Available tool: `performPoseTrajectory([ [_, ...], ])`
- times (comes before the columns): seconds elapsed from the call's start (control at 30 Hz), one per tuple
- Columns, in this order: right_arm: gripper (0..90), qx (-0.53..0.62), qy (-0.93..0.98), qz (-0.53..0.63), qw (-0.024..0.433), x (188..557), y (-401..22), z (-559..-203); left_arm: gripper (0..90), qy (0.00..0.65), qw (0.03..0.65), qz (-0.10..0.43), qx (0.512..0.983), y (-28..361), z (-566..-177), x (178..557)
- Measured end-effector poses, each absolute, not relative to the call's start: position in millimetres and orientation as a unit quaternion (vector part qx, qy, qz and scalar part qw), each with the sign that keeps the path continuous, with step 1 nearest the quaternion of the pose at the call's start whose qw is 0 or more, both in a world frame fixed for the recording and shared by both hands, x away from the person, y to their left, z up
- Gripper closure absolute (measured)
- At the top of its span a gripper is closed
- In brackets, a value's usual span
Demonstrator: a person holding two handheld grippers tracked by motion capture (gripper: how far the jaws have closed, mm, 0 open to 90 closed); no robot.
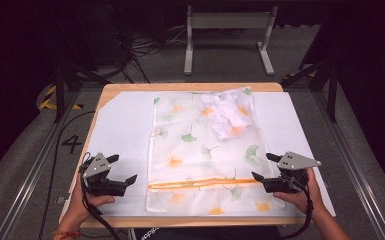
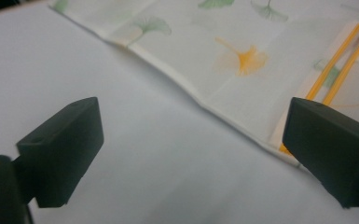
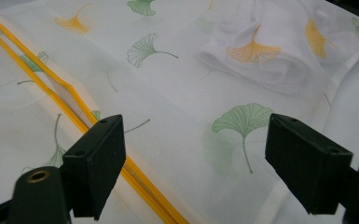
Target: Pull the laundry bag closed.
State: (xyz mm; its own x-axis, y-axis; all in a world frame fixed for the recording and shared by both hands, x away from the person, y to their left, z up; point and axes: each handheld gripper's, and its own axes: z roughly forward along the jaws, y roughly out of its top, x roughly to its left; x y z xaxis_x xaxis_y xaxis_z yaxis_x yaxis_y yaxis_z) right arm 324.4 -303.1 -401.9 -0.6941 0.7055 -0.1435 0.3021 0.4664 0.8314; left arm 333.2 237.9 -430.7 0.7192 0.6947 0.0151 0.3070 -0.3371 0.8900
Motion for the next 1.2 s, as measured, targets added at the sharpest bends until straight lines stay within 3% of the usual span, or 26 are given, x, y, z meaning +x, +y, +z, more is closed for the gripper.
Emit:
performPoseTrajectory([
  [0.23,24.3,0.305,0.819,0.426,0.232,323,-305,-401,7.8,0.303,0.483,0.210,0.794,226,-421,316],
  [0.37,30.4,0.296,0.824,0.426,0.227,324,-300,-398,16.5,0.287,0.466,0.212,0.810,216,-420,307],
  [0.4,36.4,0.292,0.826,0.425,0.227,326,-296,-397,21.8,0.283,0.465,0.205,0.813,215,-421,305],
  [0.7,58.3,0.232,0.856,0.422,0.189,335,-248,-396,74.2,0.234,0.451,0.163,0.846,207,-431,288],
  [0.8,62.7,0.214,0.862,0.424,0.176,338,-234,-396,83.2,0.223,0.448,0.152,0.853,203,-436,285],
  [0.93,67.1,0.184,0.876,0.420,0.148,345,-203,-397,87.7,0.207,0.429,0.142,0.868,195,-442,285],
  [1.2,76.3,0.104,0.906,0.396,0.107,356,-129,-397,86.3,0.189,0.407,0.124,0.885,177,-451,289],
])
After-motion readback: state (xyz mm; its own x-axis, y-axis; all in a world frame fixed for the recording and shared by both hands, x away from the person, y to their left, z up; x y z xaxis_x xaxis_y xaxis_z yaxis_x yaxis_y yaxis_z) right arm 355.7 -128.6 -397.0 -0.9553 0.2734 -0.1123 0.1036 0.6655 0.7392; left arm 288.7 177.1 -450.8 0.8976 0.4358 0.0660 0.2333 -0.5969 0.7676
